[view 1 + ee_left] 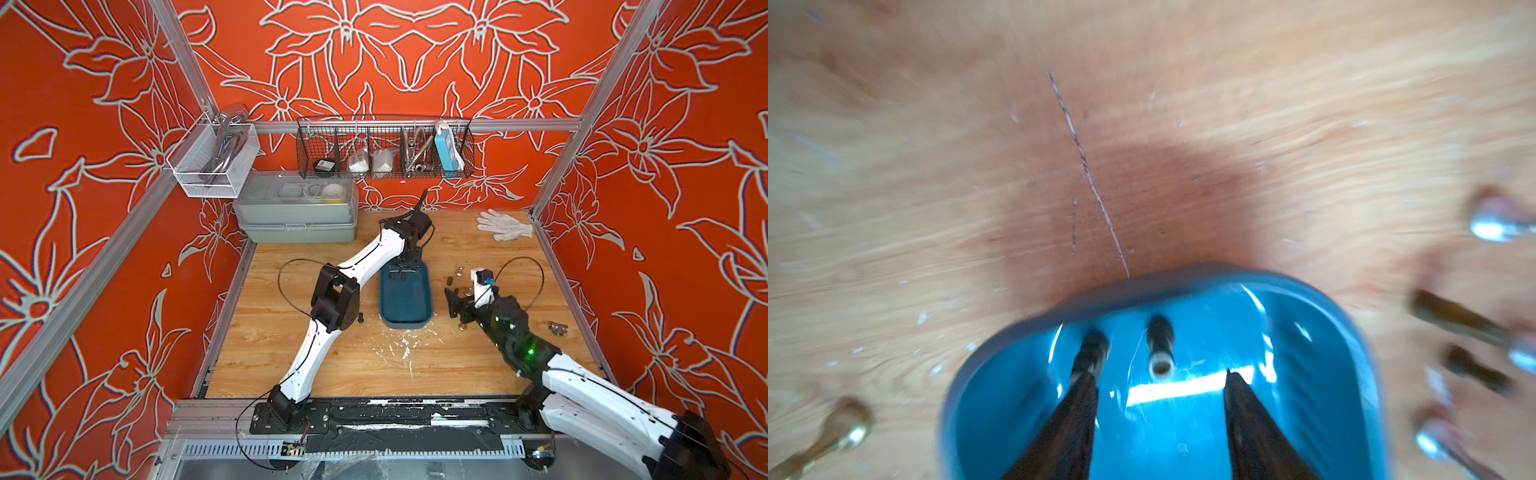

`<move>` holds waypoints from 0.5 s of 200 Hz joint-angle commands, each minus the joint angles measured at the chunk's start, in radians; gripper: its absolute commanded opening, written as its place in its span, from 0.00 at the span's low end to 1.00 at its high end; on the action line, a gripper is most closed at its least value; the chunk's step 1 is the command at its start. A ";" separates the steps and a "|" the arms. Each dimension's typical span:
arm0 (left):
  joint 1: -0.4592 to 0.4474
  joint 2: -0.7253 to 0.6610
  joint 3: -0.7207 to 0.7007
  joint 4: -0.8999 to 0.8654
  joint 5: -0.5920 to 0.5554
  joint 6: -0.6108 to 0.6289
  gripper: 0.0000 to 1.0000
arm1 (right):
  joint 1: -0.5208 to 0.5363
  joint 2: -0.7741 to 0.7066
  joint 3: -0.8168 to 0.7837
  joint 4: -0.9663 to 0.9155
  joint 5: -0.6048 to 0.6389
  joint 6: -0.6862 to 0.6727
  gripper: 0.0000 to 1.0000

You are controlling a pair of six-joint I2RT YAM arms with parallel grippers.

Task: Put the chess pieces into the storage box
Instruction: Place the chess piece in the storage box.

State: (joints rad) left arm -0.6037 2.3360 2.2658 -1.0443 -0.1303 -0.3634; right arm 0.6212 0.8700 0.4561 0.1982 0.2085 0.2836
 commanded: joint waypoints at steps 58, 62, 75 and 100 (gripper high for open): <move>-0.113 -0.731 -0.745 0.381 0.078 -0.018 0.54 | -0.244 0.682 0.773 -0.872 -0.171 0.147 0.77; -0.118 -0.762 -0.799 0.416 0.088 -0.008 0.54 | -0.244 0.705 0.785 -0.881 -0.160 0.139 0.77; -0.135 -0.865 -0.982 0.533 0.111 0.008 0.54 | -0.256 0.770 0.824 -0.908 -0.121 0.137 0.77; -0.168 -1.041 -1.266 0.697 0.161 0.021 0.54 | -0.297 0.871 0.897 -0.945 -0.171 0.141 0.69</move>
State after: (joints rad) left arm -0.7406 1.4006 1.2037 -0.5484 -0.0364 -0.3630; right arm 0.3519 1.6867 1.2797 -0.5827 0.0658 0.4179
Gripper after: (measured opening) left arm 0.541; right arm 0.731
